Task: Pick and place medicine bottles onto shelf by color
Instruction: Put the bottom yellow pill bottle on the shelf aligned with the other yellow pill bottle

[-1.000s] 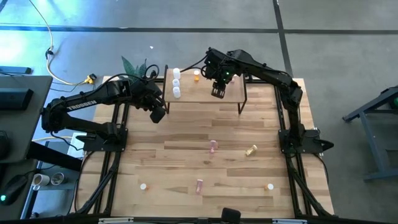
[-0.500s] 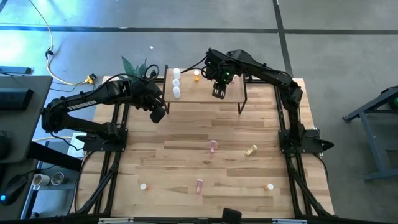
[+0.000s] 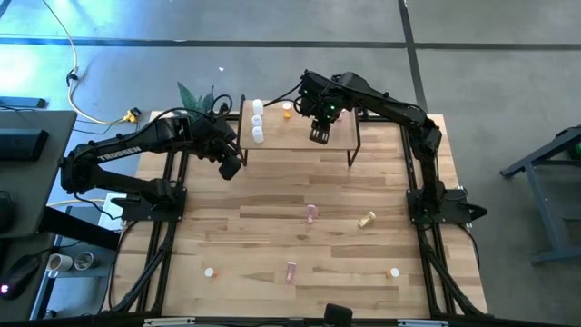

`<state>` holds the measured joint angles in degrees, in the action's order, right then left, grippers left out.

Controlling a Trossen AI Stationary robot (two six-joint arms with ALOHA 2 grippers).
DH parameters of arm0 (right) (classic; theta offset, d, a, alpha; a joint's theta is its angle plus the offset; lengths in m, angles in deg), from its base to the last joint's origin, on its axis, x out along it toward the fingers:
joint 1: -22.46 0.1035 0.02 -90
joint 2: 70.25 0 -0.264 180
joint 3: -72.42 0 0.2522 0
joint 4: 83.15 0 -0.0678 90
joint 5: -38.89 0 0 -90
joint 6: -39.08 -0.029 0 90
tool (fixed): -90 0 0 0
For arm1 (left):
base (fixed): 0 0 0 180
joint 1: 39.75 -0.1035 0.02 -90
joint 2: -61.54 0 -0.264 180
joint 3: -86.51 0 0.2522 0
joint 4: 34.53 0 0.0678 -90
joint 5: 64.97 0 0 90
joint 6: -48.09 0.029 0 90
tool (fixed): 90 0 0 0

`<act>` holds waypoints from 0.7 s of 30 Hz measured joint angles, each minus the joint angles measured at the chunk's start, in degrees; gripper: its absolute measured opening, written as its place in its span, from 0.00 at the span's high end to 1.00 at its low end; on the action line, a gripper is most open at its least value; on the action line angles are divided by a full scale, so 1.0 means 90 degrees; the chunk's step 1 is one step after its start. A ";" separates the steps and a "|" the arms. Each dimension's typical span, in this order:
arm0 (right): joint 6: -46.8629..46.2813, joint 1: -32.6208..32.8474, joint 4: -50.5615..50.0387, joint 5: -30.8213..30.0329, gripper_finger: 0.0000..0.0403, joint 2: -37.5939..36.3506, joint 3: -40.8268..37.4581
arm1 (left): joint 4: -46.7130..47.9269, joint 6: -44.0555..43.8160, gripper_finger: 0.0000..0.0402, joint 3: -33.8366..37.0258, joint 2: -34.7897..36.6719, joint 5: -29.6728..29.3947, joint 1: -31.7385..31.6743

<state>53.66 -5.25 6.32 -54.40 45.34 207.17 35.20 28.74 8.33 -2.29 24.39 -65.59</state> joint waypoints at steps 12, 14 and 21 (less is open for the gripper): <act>0.0050 0.0000 -0.0012 0.0000 0.66 -0.0002 0.0000 | 0.0000 0.0000 0.50 -0.0002 0.0000 0.0000 -0.0001; 0.0055 0.0000 -0.0012 0.0000 0.66 -0.0002 0.0000 | -0.0002 0.0000 0.50 0.0000 0.0000 0.0000 -0.0001; 0.0087 0.0000 0.0003 0.0000 0.66 -0.0002 0.0000 | -0.0002 0.0000 0.50 -0.0002 0.0000 0.0000 0.0001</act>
<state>54.44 -5.25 6.34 -54.40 45.32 207.17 35.17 28.74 8.31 -2.29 24.39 -65.58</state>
